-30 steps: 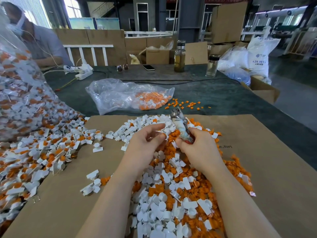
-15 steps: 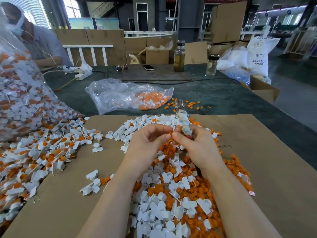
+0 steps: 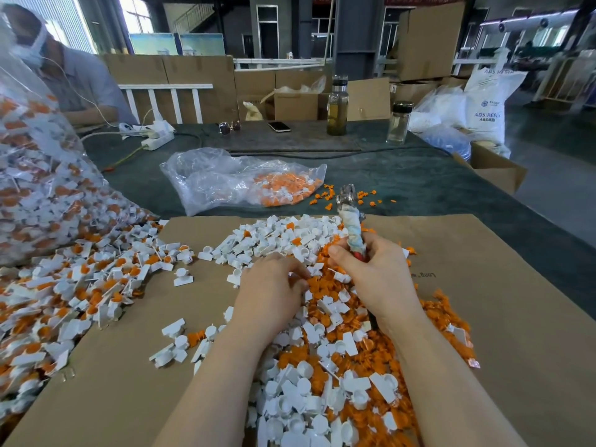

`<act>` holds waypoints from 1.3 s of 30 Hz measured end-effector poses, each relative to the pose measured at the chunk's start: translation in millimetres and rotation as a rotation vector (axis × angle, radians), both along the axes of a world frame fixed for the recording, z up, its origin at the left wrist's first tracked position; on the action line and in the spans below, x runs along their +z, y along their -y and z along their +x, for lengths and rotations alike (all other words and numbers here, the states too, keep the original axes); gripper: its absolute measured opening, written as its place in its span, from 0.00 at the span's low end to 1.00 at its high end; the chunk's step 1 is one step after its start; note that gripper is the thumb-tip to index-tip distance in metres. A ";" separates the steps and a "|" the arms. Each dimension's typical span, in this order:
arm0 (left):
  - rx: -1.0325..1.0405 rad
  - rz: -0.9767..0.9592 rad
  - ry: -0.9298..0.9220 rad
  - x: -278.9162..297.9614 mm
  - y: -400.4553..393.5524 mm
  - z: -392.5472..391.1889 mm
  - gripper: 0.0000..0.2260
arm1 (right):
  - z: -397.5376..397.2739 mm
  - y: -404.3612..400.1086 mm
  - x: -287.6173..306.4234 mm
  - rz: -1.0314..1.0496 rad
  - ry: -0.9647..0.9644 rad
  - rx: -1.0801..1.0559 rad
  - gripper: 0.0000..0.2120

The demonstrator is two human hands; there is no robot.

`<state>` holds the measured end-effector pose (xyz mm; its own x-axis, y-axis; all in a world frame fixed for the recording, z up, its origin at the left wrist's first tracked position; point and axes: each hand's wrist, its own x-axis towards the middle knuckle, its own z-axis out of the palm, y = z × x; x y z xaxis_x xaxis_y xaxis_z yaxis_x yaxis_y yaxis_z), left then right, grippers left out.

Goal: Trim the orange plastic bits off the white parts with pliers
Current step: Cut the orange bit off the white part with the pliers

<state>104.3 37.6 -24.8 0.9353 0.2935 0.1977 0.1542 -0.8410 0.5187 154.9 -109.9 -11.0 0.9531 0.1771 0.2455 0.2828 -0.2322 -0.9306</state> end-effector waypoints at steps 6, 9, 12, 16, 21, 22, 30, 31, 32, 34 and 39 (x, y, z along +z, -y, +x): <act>-0.254 0.170 -0.048 -0.7 3.1 1.6 0.31 | -1.5 0.7 1.1 0.016 0.023 0.001 0.05; -0.299 0.217 -0.048 -1.7 2.6 3.7 0.31 | -1.9 1.2 2.2 0.030 0.032 0.014 0.06; -0.270 0.172 -0.006 -3.0 0.8 3.4 0.21 | -1.1 0.1 1.7 0.035 0.018 0.014 0.04; -0.229 0.103 0.008 -2.5 0.3 2.6 0.15 | -0.9 -0.4 1.7 0.028 0.021 0.015 0.04; -0.195 0.087 0.029 -1.9 2.1 1.3 0.11 | -1.5 -0.1 1.7 0.029 0.017 0.014 0.04; -0.180 0.078 0.018 -2.0 2.2 1.5 0.12 | -1.5 -0.4 1.8 0.025 0.012 0.014 0.04; -0.172 0.065 -0.023 1.6 2.6 -1.0 0.13 | -1.7 -0.5 2.4 0.007 0.008 0.006 0.05; -0.170 0.064 -0.032 1.8 2.4 -0.6 0.13 | -1.7 -0.2 2.4 0.008 0.010 0.008 0.05; -0.159 0.053 -0.036 1.5 2.1 0.1 0.13 | -1.6 -0.1 2.3 0.009 0.012 0.011 0.05; -0.120 0.023 -0.032 0.3 1.2 1.4 0.12 | -1.5 0.1 1.7 0.008 0.008 0.014 0.04; -0.062 0.001 0.008 -1.2 -1.9 1.8 0.08 | 0.1 0.1 0.1 0.006 0.008 0.010 0.03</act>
<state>106.0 39.5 -26.0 0.9500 0.2348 0.2059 0.0975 -0.8493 0.5188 155.0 -110.0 -10.9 0.9492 0.1850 0.2547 0.2930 -0.2235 -0.9296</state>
